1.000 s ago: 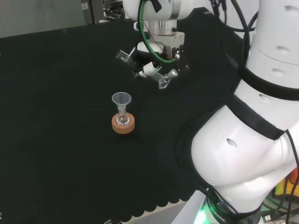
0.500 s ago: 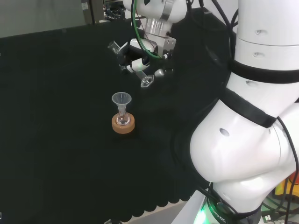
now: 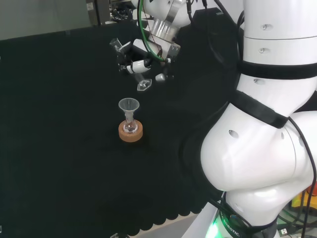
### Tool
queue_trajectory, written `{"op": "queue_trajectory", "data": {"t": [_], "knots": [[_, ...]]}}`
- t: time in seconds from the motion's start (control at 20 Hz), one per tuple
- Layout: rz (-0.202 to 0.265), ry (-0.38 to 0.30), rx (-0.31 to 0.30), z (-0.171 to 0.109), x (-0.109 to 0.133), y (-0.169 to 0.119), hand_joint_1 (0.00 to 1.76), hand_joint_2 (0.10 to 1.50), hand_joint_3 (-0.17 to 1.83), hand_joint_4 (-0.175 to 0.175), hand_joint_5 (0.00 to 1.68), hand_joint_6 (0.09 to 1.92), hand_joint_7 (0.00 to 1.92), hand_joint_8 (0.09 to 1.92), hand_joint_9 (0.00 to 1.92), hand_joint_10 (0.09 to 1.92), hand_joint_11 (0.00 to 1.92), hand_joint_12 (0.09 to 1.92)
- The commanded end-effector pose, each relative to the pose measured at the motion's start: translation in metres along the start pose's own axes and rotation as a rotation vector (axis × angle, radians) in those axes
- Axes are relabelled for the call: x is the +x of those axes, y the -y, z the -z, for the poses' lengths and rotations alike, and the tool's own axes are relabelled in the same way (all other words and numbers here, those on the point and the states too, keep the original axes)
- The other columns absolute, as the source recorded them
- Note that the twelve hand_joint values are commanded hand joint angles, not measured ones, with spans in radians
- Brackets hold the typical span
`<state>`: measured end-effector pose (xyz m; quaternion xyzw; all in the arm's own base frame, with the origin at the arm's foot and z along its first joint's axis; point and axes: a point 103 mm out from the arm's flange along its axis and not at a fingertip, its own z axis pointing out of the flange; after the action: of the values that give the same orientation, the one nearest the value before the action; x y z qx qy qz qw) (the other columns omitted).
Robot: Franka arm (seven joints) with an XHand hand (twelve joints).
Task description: Put the graduated cylinder back on the table.
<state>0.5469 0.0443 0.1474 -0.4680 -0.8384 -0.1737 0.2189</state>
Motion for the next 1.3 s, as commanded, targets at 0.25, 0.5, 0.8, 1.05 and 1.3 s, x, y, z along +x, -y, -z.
{"op": "queue_trajectory", "data": {"t": [0.25, 0.5, 0.8, 1.05, 1.3], "knots": [[0.041, -0.067, -0.108, -0.022, -0.014, -0.029, 1.12, 1.18, -0.08, -0.112, 0.95, 1.09, 1.38, 0.19, 1.52, 0.09, 1.42, 0.65], [0.052, -0.081, -0.125, -0.030, -0.021, -0.041, 1.12, 1.18, -0.08, -0.114, 0.95, 1.09, 1.38, 0.19, 1.52, 0.09, 1.42, 0.65], [0.068, -0.144, -0.134, -0.041, -0.031, -0.051, 1.12, 1.19, -0.09, -0.115, 0.94, 1.09, 1.37, 0.19, 1.51, 0.09, 1.41, 0.65], [0.067, -0.162, -0.160, -0.048, -0.038, -0.054, 1.12, 1.19, -0.10, -0.117, 0.94, 1.09, 1.36, 0.18, 1.49, 0.09, 1.39, 0.65], [0.059, -0.181, -0.189, -0.053, -0.045, -0.051, 1.12, 1.19, -0.10, -0.121, 0.94, 1.10, 1.34, 0.18, 1.48, 0.09, 1.38, 0.65]]}}
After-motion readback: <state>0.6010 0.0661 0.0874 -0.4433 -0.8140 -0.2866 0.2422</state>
